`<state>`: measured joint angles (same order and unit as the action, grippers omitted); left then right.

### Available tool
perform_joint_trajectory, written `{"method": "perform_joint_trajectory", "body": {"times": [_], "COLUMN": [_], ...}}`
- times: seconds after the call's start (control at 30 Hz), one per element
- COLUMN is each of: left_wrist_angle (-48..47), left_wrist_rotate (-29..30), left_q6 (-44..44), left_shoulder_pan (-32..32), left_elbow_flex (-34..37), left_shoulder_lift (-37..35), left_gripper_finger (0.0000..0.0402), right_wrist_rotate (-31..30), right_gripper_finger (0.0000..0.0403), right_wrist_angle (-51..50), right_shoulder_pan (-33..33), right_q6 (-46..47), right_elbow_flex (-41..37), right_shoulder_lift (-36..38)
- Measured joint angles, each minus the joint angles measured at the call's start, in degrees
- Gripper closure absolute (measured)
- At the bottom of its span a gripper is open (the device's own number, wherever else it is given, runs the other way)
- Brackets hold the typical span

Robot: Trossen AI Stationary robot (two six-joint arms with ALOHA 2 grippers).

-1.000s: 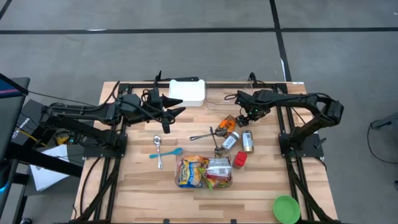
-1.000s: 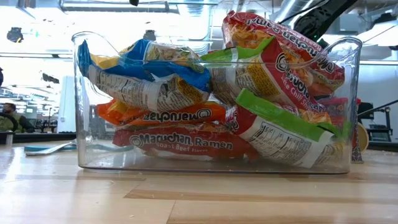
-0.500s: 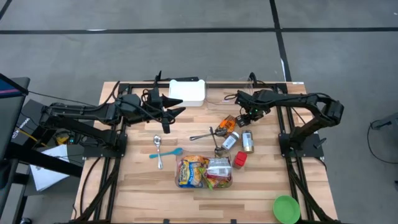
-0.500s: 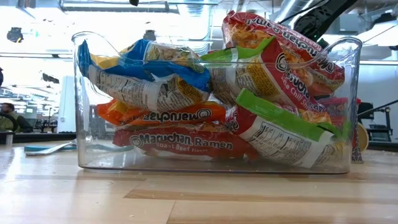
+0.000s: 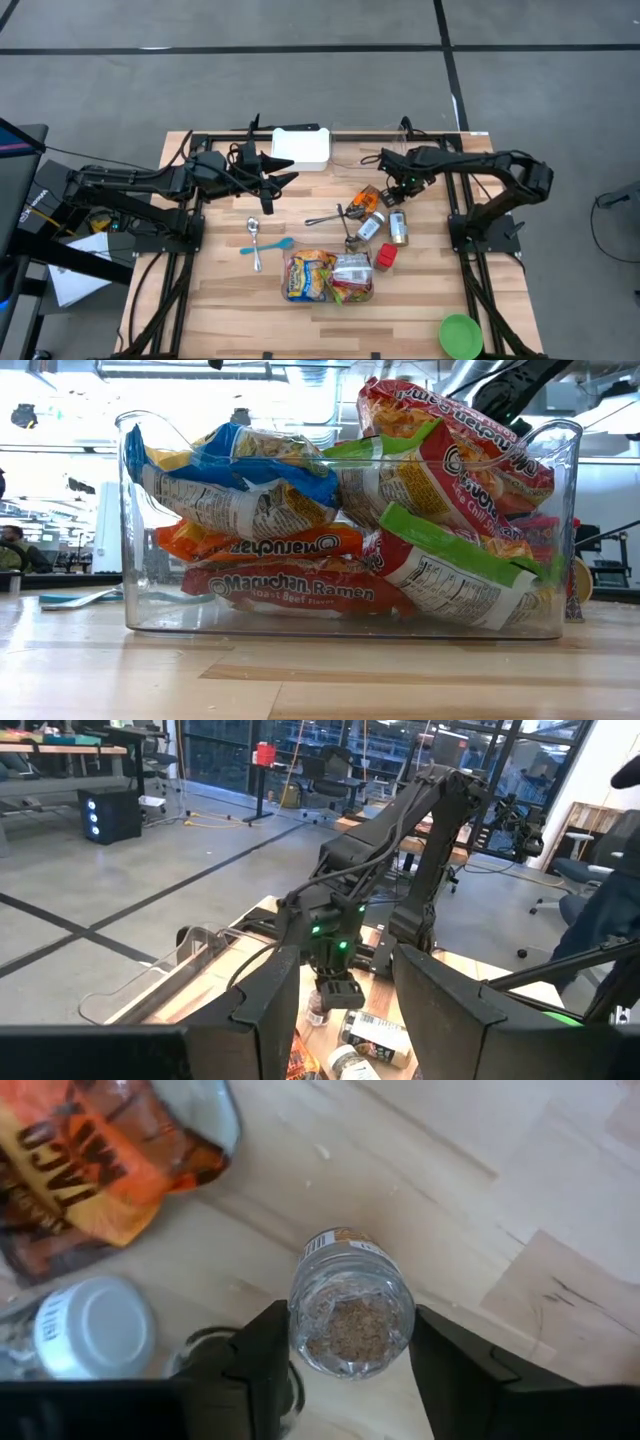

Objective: Pick & Place Food Item
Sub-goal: Put the brown seasoning into the top transparent bin

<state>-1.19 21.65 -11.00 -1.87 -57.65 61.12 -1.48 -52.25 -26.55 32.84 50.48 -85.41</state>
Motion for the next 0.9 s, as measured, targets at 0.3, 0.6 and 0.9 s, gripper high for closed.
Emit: {"method": "perform_joint_trajectory", "body": {"times": [0.3, 0.6, 0.9], "left_wrist_angle": [-0.02, -0.04, -0.02], "left_wrist_rotate": [0.0, 0.0, 0.0], "left_q6": [0.0, 0.0, 0.02], "left_shoulder_pan": [0.0, 0.0, 0.02], "left_elbow_flex": [0.0, 0.02, 0.0], "left_shoulder_lift": [0.0, 0.0, 0.0], "left_gripper_finger": [0.0243, 0.0243, 0.0243], "right_wrist_rotate": [0.0, 0.0, -3.06], "right_gripper_finger": [0.0223, 0.0224, 0.0224], "right_wrist_angle": [-4.15, -7.46, -11.37], "right_shoulder_pan": [0.58, 0.56, -3.77], "right_q6": [2.66, 3.6, -5.16], "right_elbow_flex": [0.11, 11.47, 32.34], "right_shoulder_lift": [10.07, 15.82, 3.41]}}
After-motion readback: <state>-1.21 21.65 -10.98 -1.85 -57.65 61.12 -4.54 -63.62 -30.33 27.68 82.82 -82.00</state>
